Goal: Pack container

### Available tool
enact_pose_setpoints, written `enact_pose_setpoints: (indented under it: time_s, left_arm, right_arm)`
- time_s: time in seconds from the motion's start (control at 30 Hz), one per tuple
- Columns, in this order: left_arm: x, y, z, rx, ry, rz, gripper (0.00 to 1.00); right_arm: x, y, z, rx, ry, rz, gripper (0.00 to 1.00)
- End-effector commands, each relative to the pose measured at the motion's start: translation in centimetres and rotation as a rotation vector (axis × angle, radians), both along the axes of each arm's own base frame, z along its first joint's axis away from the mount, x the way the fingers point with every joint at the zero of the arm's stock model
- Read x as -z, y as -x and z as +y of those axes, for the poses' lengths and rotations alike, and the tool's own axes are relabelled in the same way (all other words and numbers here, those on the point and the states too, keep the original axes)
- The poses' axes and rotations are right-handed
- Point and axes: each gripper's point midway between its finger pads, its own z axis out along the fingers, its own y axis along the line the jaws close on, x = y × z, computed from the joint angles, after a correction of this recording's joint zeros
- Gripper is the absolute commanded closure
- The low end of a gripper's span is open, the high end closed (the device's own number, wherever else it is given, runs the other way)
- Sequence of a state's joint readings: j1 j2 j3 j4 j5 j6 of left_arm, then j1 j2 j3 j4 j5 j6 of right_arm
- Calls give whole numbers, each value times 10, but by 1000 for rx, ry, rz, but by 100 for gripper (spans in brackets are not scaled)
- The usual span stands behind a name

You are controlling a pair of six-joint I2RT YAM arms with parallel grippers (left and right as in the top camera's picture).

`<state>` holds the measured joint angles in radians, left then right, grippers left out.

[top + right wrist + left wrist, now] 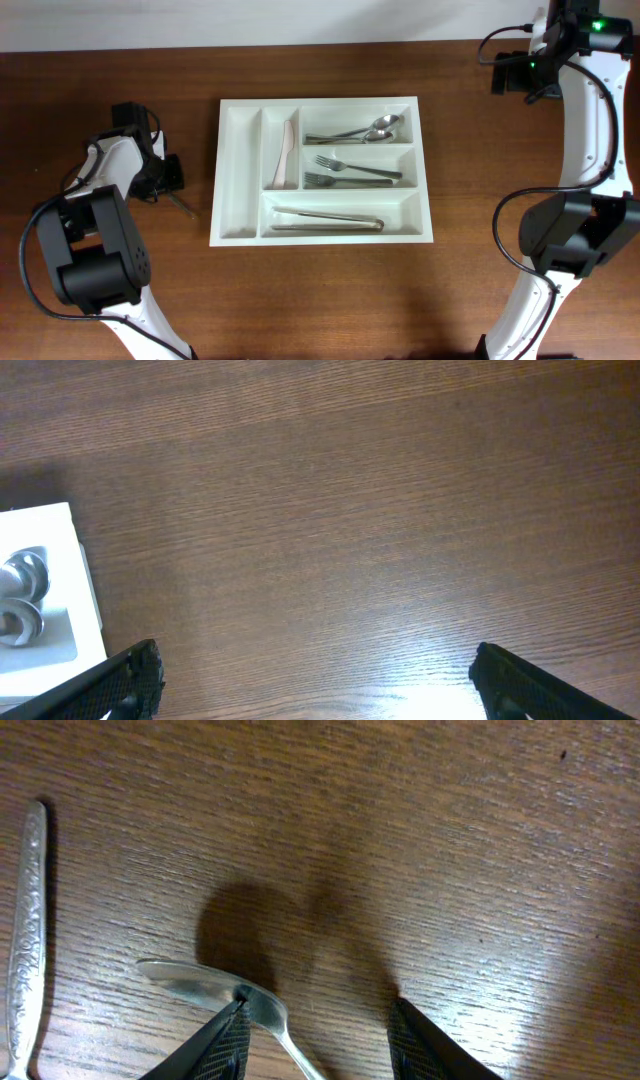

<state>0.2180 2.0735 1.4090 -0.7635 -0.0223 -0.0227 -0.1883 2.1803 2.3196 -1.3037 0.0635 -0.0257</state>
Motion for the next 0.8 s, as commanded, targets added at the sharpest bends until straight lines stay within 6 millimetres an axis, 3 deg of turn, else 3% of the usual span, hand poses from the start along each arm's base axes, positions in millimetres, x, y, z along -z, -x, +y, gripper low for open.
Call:
enact_pose_setpoints:
  time_s: [0.0, 0.43, 0.6, 0.63, 0.7, 0.77]
  left_arm:
    - [33, 22, -8, 5, 38, 95, 53]
    - [32, 51, -17, -38, 83, 210, 46]
    - [32, 52, -17, -45, 84, 215, 44]
    - [32, 51, -17, -45, 83, 210, 50]
    - [32, 48, -16, -45, 81, 201, 71]
    - [33, 47, -16, -44, 79, 193, 78]
  right_arm:
    - [2, 0, 0, 13, 5, 3, 1]
    - [2, 0, 0, 13, 5, 3, 1]
    - [2, 0, 0, 13, 5, 3, 1]
    - [2, 0, 0, 13, 5, 3, 1]
    - [2, 0, 0, 13, 5, 3, 1]
    - [2, 0, 0, 13, 5, 3, 1]
